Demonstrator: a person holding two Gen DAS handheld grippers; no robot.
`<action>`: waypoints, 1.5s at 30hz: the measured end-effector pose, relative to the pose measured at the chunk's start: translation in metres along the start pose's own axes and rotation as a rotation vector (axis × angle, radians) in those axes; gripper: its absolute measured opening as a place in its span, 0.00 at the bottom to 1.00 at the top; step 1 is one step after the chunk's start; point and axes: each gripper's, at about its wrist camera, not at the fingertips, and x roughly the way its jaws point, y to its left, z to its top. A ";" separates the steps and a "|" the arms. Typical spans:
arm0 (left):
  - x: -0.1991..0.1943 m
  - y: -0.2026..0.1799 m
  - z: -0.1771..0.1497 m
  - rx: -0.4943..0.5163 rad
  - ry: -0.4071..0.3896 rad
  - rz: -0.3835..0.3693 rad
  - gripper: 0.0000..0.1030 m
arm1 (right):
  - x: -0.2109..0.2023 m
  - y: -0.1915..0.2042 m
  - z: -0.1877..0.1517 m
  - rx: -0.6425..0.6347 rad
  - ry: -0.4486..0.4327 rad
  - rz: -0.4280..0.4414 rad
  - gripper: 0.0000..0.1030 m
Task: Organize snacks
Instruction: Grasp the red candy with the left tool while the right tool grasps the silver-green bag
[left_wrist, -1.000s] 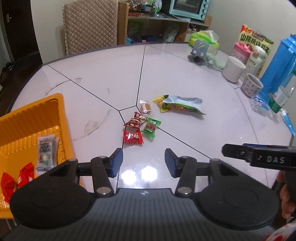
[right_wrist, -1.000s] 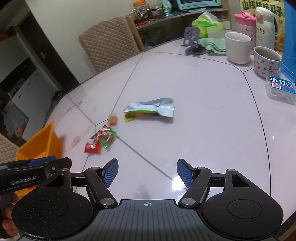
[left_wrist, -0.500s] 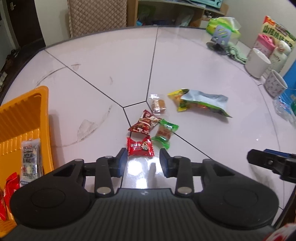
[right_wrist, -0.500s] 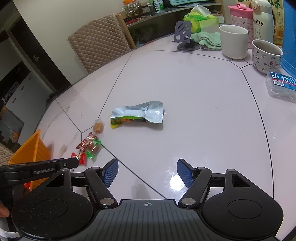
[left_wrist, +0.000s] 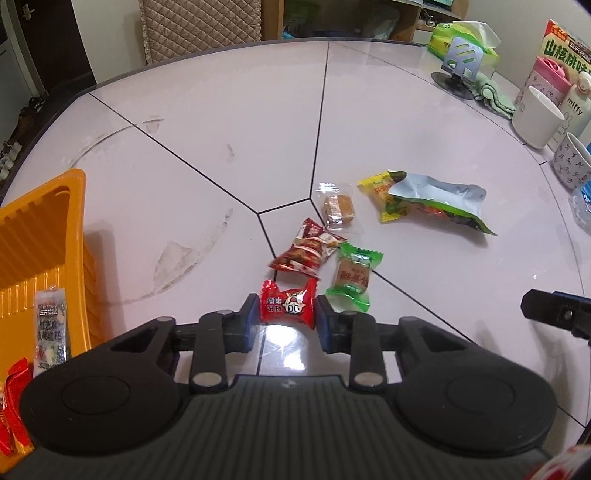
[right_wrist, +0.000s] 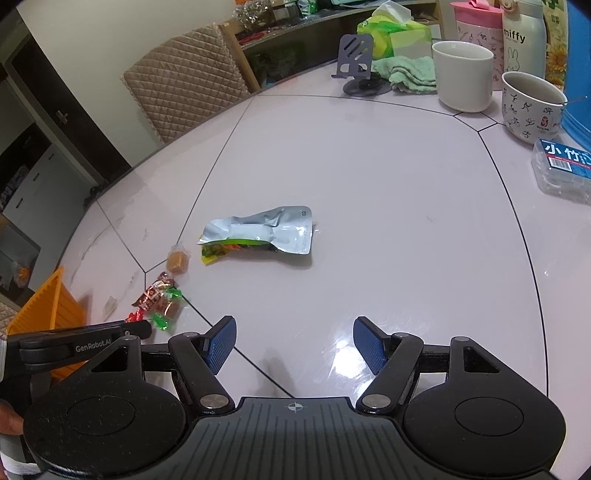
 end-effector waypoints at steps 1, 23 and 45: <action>0.000 0.001 0.000 0.002 -0.003 0.001 0.23 | 0.001 0.000 0.001 -0.001 0.001 0.000 0.68; -0.035 0.024 0.008 -0.066 -0.083 -0.002 0.20 | 0.053 0.017 0.059 -0.264 -0.128 0.181 0.68; -0.052 0.039 0.002 -0.108 -0.097 -0.001 0.20 | 0.110 0.054 0.050 -0.910 0.076 0.120 0.42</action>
